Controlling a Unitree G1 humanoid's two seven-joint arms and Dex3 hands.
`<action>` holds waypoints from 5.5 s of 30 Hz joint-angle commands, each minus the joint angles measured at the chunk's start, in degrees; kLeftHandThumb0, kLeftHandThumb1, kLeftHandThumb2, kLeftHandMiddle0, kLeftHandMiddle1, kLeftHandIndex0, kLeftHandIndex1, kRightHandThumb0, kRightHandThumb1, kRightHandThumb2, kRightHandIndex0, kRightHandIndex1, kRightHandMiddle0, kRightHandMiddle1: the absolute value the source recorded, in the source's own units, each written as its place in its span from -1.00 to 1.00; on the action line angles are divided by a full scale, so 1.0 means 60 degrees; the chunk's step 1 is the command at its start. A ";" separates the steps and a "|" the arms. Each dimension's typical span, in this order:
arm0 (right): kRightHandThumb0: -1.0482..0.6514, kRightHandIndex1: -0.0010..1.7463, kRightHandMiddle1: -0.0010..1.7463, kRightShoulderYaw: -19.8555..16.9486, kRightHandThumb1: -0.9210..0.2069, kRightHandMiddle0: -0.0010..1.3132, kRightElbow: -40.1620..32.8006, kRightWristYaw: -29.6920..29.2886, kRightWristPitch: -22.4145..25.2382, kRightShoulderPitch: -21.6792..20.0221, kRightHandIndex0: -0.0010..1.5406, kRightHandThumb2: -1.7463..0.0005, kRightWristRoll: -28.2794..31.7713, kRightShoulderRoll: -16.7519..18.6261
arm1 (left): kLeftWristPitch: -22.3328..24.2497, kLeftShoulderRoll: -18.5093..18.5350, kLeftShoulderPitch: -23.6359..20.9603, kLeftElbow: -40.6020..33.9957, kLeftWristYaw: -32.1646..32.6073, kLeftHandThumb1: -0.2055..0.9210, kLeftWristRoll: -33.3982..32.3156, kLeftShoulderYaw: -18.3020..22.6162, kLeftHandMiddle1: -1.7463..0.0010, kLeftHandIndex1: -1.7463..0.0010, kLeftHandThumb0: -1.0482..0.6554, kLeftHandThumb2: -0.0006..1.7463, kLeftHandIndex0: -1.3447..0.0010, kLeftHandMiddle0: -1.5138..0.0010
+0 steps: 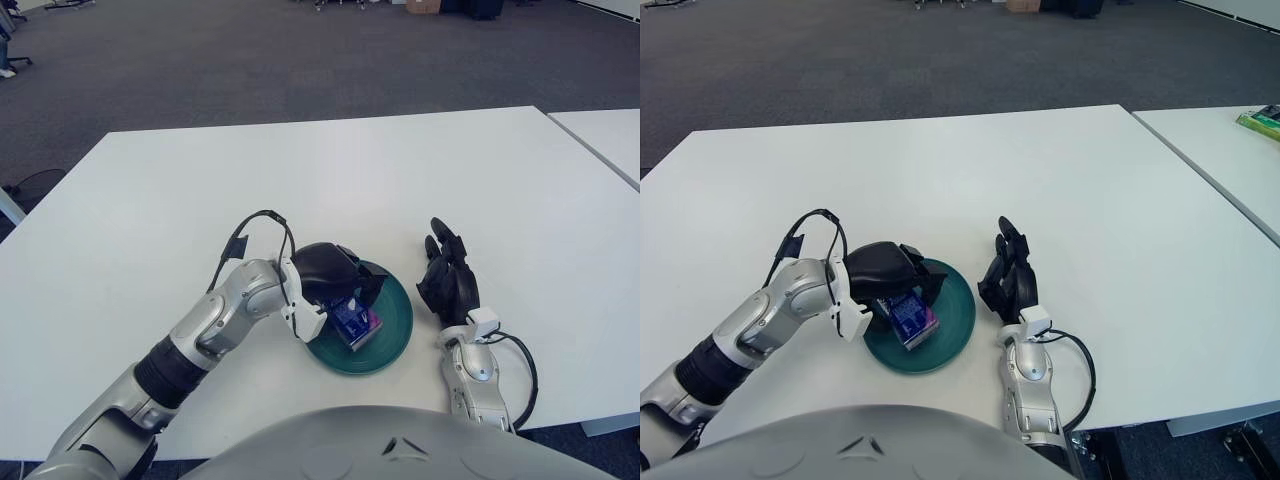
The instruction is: Put the gum into the plate.
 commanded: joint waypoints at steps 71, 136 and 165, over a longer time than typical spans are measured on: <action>-0.57 -0.99 -0.47 0.0165 -1.00 -1.00 0.0582 -0.0251 0.1128 0.0715 -0.74 -0.13 -0.0139 0.0007 | 0.0889 0.0550 0.0765 -0.0034 -0.0466 1.00 -0.3697 0.2212 1.00 0.95 -1.00 -0.39 1.00 1.00; -0.54 -1.00 -0.66 0.0323 -1.00 -1.00 0.0287 0.0271 0.1883 0.0848 -0.84 -0.16 -0.0181 -0.0501 | 0.1235 -0.4770 0.6585 0.1983 0.6138 1.00 -0.6758 0.4803 0.98 0.95 -0.89 0.20 0.90 0.94; -0.52 -1.00 -0.71 0.0156 -1.00 -1.00 0.0502 0.0444 0.1541 0.0678 -0.86 -0.16 -0.0229 -0.0666 | 0.0226 -0.5052 0.6178 0.3284 0.5649 1.00 -0.6852 0.4935 0.99 0.64 -0.91 0.15 1.00 0.86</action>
